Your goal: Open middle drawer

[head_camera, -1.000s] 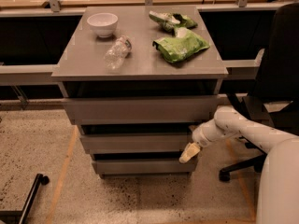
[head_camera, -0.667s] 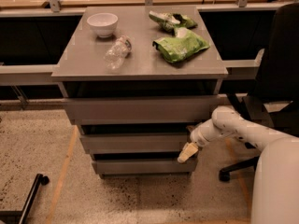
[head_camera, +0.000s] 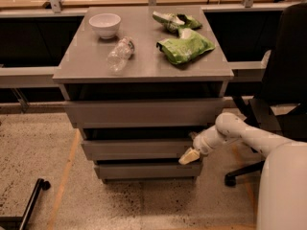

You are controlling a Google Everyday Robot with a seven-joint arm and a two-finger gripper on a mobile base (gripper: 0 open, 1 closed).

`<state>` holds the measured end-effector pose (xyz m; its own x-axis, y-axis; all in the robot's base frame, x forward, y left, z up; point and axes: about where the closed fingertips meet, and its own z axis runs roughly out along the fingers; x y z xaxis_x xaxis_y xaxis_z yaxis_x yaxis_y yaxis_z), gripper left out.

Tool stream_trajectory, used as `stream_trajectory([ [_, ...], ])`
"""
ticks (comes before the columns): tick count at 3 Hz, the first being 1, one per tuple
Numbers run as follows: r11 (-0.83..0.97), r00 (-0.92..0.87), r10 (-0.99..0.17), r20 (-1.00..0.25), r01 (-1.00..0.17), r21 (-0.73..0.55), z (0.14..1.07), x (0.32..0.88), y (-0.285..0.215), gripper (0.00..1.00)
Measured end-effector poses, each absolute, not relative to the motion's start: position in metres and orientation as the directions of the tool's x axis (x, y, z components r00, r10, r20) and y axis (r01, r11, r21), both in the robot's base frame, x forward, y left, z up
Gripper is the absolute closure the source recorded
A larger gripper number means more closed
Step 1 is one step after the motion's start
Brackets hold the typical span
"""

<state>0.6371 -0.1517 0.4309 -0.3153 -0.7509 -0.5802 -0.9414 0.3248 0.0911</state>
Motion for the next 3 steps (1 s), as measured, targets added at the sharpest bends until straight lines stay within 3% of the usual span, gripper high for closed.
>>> stream_trajectory([
  [1,0.325,-0.315,-0.751,-0.580,-0.941,0.091,0.4386,0.6370,-0.1518,0.62],
  [2,0.325,-0.315,-0.751,-0.580,-0.941,0.091,0.4440,0.6371,-0.1517,0.68],
  [3,0.325,-0.315,-0.751,-0.580,-0.941,0.091,0.4444,0.6370,-0.1517,0.44],
])
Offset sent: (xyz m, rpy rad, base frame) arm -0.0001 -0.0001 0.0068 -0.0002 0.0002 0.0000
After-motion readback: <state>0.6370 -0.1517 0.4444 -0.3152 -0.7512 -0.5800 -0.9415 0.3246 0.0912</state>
